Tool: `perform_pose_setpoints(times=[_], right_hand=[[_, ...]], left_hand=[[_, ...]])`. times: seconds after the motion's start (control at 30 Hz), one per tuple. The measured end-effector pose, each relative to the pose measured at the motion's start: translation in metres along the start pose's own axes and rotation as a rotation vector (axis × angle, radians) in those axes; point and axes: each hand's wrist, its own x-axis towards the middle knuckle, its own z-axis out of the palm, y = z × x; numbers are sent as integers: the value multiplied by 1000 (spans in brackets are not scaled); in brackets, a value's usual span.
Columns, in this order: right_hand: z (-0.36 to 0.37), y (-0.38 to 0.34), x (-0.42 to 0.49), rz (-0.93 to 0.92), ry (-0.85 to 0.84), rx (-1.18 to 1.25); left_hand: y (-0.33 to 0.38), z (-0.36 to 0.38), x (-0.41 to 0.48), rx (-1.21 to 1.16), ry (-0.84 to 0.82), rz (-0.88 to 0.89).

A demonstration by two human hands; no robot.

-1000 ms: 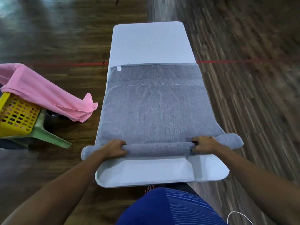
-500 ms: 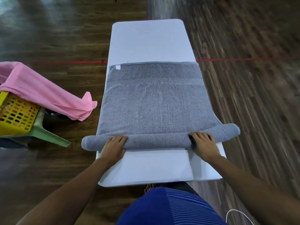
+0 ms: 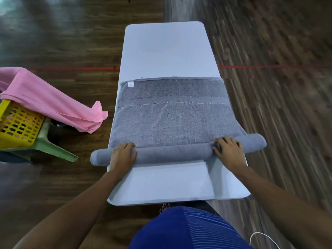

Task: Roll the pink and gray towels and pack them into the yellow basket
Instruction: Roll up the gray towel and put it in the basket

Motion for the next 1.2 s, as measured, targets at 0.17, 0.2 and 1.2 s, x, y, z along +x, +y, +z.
perform_pose_setpoints(times=[0.17,0.2,1.2], right_hand=[[6,0,-14,-112,-269,-83],[7,1,-15,-114,-255,-91],[-16,2,11,42,-803,43]], left_hand=[[1,13,-15,185,-163,250],[1,13,-16,192,-190,232],[11,-14,10,45,-558,39]])
